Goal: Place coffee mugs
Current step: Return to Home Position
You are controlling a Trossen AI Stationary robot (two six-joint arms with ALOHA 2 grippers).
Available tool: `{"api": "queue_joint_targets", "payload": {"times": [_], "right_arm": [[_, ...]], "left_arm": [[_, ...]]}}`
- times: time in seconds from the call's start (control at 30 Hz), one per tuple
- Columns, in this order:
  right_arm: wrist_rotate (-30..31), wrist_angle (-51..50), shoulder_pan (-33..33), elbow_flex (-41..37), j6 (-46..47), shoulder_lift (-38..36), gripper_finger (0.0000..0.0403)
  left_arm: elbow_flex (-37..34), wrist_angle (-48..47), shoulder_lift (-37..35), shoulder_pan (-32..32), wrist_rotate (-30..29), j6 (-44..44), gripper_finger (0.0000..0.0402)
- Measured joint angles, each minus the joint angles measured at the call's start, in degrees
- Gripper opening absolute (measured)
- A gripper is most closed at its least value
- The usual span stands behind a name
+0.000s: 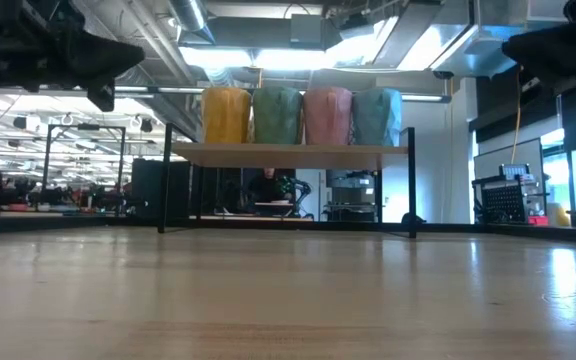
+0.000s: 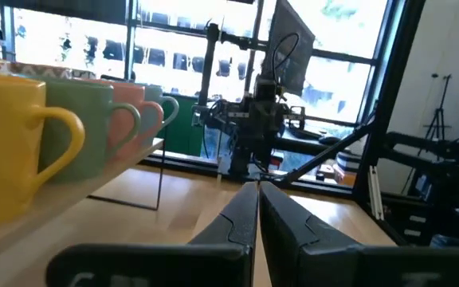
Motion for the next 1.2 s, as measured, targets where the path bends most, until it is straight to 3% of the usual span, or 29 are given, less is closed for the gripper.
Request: {"api": "queue_joint_targets", "payload": {"times": [0.17, 0.3, 0.53, 0.77, 1.2], "right_arm": [[-1.56, 1.68, -2.78, -2.06, 1.48, 0.0, 0.003], [-3.41, 0.92, -9.84, -2.06, 0.8, 0.0, 0.003], [-23.87, -2.08, -24.66, -2.05, 2.47, 0.0, 0.003], [-22.04, -3.2, -31.06, -2.02, 3.12, 0.0, 0.003], [-22.52, -3.64, -31.52, -2.0, 7.35, 0.02, 0.003]], "left_arm": [[-0.52, -2.64, -3.22, 0.0, -0.22, -0.85, 0.0009], [-0.52, -2.74, -3.9, 0.0, -0.24, -0.58, 0.0009], [-0.52, -2.93, -4.0, 0.0, -0.24, 0.25, 0.0009], [-0.52, -2.27, -4.02, -0.02, -0.41, 3.19, 0.0009], [-0.52, -5.01, -3.94, -0.02, -2.43, 3.44, 0.0009]]}}
